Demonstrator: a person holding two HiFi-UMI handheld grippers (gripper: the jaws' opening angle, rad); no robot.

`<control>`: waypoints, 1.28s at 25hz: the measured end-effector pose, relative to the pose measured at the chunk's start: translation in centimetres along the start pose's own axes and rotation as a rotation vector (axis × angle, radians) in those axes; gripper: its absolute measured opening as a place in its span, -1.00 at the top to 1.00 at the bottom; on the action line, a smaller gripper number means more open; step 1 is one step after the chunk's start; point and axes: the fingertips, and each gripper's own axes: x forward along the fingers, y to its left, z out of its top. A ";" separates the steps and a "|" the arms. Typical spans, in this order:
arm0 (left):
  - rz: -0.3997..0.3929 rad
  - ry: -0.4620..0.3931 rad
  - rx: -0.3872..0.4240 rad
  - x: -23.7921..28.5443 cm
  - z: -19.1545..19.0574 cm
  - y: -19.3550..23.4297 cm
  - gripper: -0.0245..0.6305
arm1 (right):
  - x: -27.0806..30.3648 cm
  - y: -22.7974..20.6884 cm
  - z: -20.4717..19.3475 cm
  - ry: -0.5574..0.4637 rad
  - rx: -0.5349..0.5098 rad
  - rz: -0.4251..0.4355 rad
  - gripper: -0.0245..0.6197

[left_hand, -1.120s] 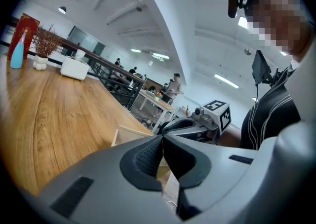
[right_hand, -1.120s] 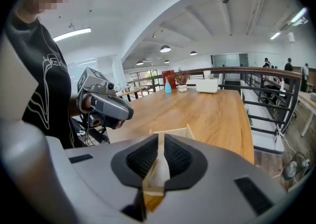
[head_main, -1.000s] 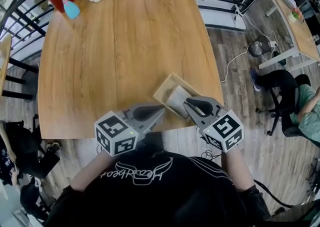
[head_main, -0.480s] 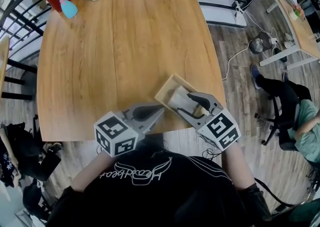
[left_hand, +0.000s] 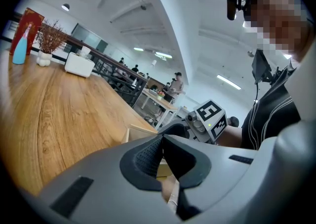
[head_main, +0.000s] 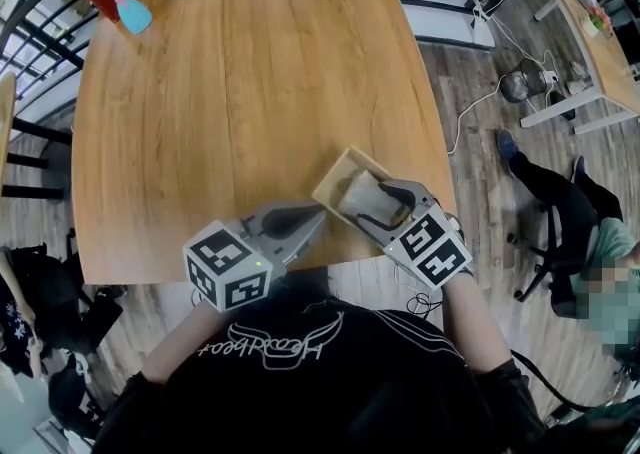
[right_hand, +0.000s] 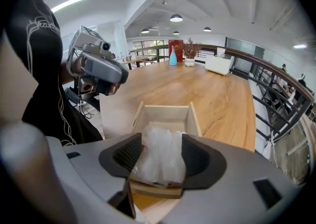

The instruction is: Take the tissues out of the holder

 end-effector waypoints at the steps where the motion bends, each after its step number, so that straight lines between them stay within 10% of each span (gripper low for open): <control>1: 0.000 0.001 -0.003 0.0 -0.1 0.1 0.88 | 0.2 -0.2 -0.1 0.014 -0.014 -0.012 0.19; 14: -0.021 0.012 -0.046 0.5 -1.4 0.1 0.88 | 1.6 -0.3 -2.5 0.268 -0.101 0.000 0.20; 20: -0.012 -0.001 -0.055 0.3 -1.4 0.3 0.88 | 2.0 -0.9 -3.7 0.400 -0.173 -0.035 0.50; 32: 0.028 -0.036 -0.094 -0.8 -2.1 0.9 0.88 | 1.9 -1.3 -3.7 0.397 -0.241 -0.067 0.77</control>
